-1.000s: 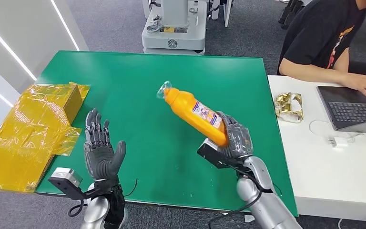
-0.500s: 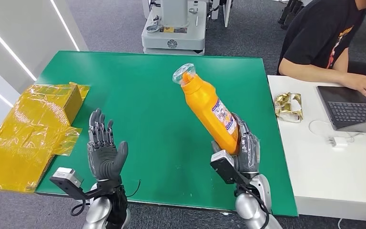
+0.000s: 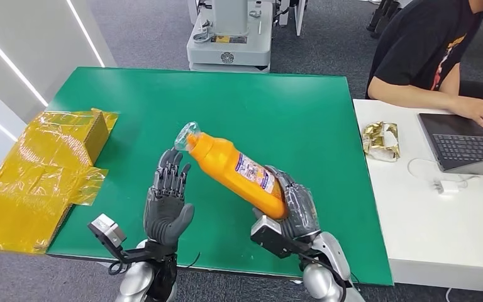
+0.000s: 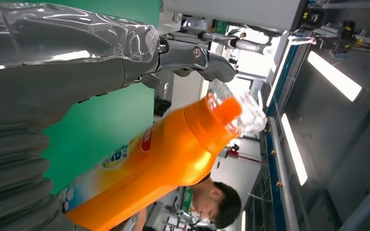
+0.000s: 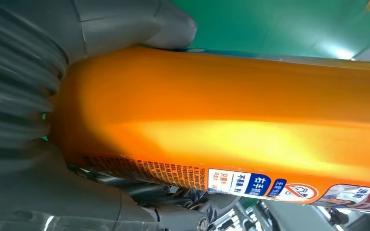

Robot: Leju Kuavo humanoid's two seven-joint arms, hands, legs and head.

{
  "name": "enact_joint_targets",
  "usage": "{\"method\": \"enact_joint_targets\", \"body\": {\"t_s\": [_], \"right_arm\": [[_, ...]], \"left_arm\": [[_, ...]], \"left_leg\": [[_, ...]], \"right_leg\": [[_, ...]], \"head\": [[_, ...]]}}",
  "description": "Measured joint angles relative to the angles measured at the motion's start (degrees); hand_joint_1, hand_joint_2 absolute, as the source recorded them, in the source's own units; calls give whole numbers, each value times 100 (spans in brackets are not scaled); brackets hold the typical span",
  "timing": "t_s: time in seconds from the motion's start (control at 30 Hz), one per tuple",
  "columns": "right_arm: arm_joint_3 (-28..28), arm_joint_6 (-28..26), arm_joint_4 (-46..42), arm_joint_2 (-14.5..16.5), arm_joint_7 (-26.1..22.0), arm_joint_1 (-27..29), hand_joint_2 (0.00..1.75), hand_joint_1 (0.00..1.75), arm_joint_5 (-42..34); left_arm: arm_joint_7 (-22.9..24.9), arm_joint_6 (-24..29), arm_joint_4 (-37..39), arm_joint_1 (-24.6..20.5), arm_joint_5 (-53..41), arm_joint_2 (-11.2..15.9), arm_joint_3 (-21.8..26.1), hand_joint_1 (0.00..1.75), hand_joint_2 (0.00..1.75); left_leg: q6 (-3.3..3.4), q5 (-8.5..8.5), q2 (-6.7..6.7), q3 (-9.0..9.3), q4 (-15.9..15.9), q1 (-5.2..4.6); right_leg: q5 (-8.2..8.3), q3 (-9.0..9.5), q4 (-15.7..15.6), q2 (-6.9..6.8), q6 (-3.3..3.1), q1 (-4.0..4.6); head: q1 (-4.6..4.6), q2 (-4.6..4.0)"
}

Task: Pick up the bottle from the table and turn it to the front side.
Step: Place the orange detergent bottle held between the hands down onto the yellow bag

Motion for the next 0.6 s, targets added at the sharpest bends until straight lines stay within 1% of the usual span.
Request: {"method": "enact_joint_targets", "body": {"t_s": [0.13,0.3,0.6], "right_arm": [[68,99,-69,-2,-14,-1,175,175,58],[149,250,-197,-1,-153,2,175,175,176],[331,428,-326,-1,-290,11,175,175,239]], "left_arm": [[34,-83,59,-2,-24,-1,0,0,175],[93,-156,132,-16,-56,-9,2,0,175],[123,-184,239,-90,-90,-12,2,0,175]], "left_leg": [[0,0,1,0,0,0],[0,0,1,0,0,0],[0,0,0,0,0,0]], "right_leg": [[0,0,0,0,0,0],[0,0,0,0,0,0],[0,1,1,0,0,0]], "head": [[1,0],[0,0],[0,0]]}}
